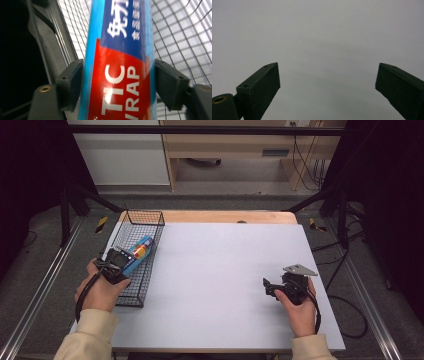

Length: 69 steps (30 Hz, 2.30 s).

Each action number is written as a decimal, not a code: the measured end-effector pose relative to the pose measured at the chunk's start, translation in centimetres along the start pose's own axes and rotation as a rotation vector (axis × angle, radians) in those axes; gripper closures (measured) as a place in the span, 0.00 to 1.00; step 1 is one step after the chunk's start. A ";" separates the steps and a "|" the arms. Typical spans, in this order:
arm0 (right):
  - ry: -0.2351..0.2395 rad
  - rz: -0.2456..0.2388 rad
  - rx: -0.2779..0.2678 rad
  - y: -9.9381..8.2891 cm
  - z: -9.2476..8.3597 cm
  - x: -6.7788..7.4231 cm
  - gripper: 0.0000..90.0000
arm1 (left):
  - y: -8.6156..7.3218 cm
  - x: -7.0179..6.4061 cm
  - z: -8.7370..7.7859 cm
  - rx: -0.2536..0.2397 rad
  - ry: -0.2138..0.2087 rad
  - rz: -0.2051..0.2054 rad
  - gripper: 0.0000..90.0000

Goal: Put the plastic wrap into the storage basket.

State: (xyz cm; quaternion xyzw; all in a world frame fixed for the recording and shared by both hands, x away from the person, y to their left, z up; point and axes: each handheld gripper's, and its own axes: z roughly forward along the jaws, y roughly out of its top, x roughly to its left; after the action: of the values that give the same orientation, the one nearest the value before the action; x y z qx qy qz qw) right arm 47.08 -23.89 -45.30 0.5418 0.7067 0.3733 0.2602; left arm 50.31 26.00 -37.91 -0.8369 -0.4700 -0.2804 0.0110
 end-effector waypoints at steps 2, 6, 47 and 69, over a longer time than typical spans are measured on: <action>-0.003 0.001 0.001 0.0 0.0 0.0 0.07 | -0.1 -0.1 -0.3 -0.037 0.005 -0.004 0.24; -0.005 -0.003 0.000 -0.1 0.0 -0.1 0.07 | -0.5 -0.2 -1.2 -0.094 0.011 -0.022 0.17; -0.025 -0.032 -0.015 -0.1 -0.4 -0.1 0.05 | -0.3 -2.7 -8.3 -0.612 -0.247 -0.003 0.04; -0.030 -0.044 -0.053 -0.7 -2.1 -0.8 0.04 | 2.6 -6.3 -9.1 -0.699 -0.340 0.137 0.05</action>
State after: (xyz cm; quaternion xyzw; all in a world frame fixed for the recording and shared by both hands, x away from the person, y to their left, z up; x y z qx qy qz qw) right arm 45.28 -25.26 -44.70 0.5244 0.7045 0.3778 0.2931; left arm 45.70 17.05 -32.60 -0.8542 -0.2843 -0.2797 -0.3337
